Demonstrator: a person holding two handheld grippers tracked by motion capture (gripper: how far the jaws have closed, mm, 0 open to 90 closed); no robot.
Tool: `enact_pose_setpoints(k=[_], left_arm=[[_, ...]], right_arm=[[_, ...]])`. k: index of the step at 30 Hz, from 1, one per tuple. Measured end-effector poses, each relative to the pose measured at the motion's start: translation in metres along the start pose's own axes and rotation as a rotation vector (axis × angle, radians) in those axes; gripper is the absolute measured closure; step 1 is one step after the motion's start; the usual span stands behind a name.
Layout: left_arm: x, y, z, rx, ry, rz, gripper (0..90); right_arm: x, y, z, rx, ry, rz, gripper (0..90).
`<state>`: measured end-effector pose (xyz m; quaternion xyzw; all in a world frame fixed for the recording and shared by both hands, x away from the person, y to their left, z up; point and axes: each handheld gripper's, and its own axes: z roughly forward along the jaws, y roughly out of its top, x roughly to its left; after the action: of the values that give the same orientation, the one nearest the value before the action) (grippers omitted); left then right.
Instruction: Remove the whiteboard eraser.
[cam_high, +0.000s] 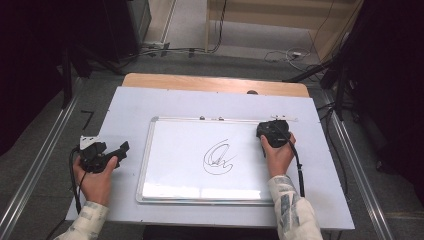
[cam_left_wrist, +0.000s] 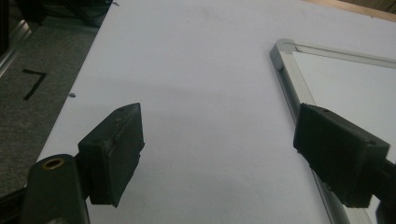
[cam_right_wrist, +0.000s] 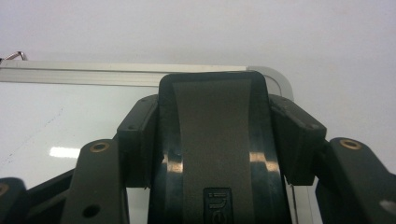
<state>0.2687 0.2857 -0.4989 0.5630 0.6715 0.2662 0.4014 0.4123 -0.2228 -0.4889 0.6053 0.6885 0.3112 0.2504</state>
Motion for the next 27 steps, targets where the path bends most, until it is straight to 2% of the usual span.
enact_pose_setpoints(k=[5,9,22,27], left_arm=[[0.000,0.000,0.000,-0.001,0.001,-0.001,17.0],[0.000,0.000,0.000,0.000,0.000,0.002,17.0],[0.001,0.000,-0.002,-0.003,0.004,-0.001,17.0],[0.001,-0.001,-0.002,-0.001,0.007,-0.001,17.0]], right_arm=[[0.000,-0.001,-0.007,-0.018,0.014,0.005,38.3],[-0.002,0.002,-0.021,-0.037,0.036,-0.010,38.3],[-0.005,-0.007,-0.039,-0.025,0.084,-0.023,38.2],[-0.003,-0.011,-0.048,-0.021,0.108,-0.049,38.2]])
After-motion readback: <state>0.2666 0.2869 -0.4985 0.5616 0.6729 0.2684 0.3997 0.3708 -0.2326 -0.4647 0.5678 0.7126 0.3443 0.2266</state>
